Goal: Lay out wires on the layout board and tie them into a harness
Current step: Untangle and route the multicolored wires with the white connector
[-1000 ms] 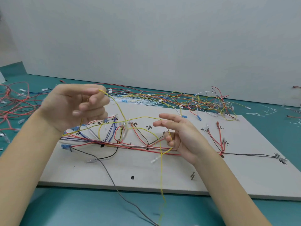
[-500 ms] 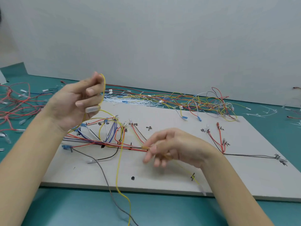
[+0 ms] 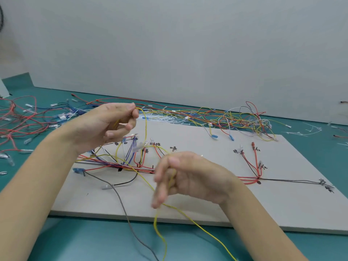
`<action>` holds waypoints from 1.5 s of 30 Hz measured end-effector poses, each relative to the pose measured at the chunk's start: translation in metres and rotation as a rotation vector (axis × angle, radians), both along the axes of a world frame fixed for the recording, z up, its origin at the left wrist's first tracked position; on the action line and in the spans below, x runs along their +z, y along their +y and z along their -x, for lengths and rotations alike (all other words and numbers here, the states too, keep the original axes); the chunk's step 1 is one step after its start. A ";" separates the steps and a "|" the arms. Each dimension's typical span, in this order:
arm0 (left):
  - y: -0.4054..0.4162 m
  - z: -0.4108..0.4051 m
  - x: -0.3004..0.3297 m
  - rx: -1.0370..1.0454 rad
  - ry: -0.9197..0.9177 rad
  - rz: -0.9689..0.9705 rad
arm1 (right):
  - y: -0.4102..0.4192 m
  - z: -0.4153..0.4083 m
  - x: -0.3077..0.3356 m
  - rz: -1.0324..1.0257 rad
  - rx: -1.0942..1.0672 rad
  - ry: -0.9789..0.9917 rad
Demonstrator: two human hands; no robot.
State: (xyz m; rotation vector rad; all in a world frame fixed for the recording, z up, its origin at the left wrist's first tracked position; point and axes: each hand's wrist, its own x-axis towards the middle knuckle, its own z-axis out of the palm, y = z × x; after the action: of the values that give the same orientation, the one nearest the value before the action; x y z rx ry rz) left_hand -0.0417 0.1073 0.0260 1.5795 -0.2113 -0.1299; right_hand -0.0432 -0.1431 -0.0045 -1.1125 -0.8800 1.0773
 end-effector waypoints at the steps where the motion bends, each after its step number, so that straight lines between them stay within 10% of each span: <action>1: 0.002 0.001 0.000 -0.012 -0.002 -0.080 | -0.004 -0.001 0.001 -0.047 -0.017 -0.002; 6: 0.014 0.007 -0.002 -0.089 0.066 -0.464 | -0.024 -0.014 0.009 -0.213 -0.174 0.172; 15: 0.015 0.008 -0.001 -0.220 0.259 -0.466 | -0.036 -0.027 0.016 -0.490 -0.167 0.698; 45: -0.004 0.005 -0.005 -0.125 0.117 -0.490 | -0.017 -0.025 -0.002 -0.032 -0.946 -0.324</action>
State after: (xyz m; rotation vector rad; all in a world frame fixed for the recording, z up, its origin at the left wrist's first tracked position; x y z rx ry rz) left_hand -0.0463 0.1031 0.0212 2.0381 -0.1952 -0.3935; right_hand -0.0184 -0.1601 -0.0067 -1.4705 -0.4917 0.1024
